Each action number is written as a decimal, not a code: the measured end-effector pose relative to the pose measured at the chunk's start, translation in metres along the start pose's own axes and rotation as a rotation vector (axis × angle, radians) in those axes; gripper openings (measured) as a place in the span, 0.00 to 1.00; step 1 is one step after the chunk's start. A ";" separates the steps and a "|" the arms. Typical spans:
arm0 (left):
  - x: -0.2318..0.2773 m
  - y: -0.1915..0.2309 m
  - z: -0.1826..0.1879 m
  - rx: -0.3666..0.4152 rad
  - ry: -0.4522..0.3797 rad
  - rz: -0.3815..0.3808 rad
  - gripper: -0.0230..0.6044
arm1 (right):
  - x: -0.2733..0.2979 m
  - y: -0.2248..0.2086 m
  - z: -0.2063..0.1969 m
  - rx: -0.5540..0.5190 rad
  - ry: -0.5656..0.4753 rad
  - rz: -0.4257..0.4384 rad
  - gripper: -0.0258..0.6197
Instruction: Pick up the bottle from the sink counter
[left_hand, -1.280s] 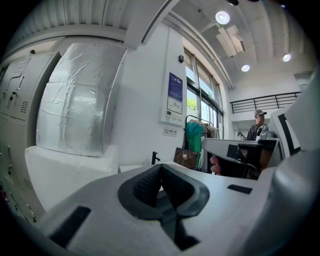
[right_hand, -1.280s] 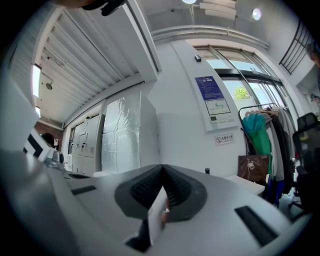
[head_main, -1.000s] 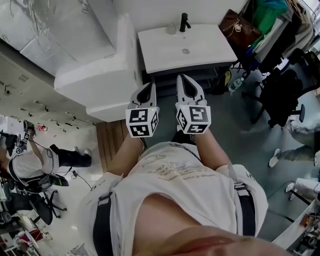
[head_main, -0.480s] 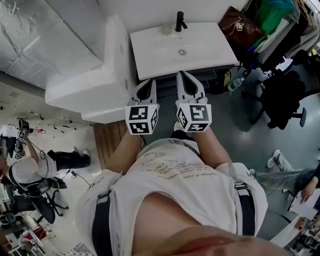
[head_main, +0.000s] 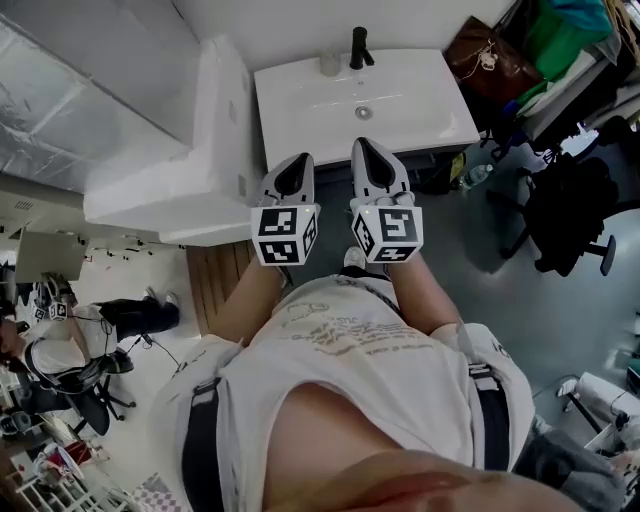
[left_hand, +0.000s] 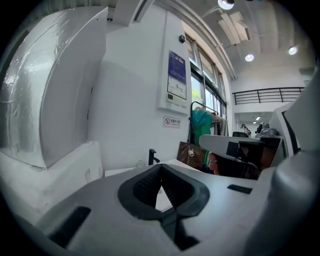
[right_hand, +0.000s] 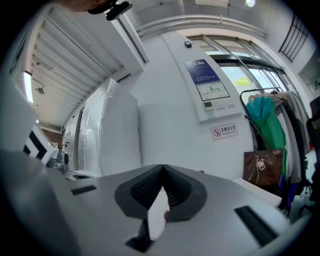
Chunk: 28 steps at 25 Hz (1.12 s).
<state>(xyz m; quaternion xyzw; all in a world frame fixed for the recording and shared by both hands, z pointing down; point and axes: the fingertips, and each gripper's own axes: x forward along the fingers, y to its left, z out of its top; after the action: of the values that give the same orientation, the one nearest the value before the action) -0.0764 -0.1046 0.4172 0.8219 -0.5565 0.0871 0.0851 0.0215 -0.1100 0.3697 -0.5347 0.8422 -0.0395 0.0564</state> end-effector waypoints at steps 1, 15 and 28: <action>0.006 0.000 0.001 -0.002 0.002 0.003 0.07 | 0.005 -0.003 0.000 -0.004 0.004 0.008 0.08; 0.100 0.000 0.020 0.002 0.042 0.060 0.07 | 0.076 -0.071 0.000 0.031 0.015 0.098 0.08; 0.140 0.018 0.020 -0.011 0.069 0.082 0.07 | 0.105 -0.110 -0.017 0.040 0.054 0.015 0.08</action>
<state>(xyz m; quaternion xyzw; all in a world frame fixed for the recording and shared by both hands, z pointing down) -0.0409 -0.2417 0.4321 0.7944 -0.5869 0.1159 0.1051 0.0739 -0.2518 0.3946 -0.5258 0.8465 -0.0703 0.0448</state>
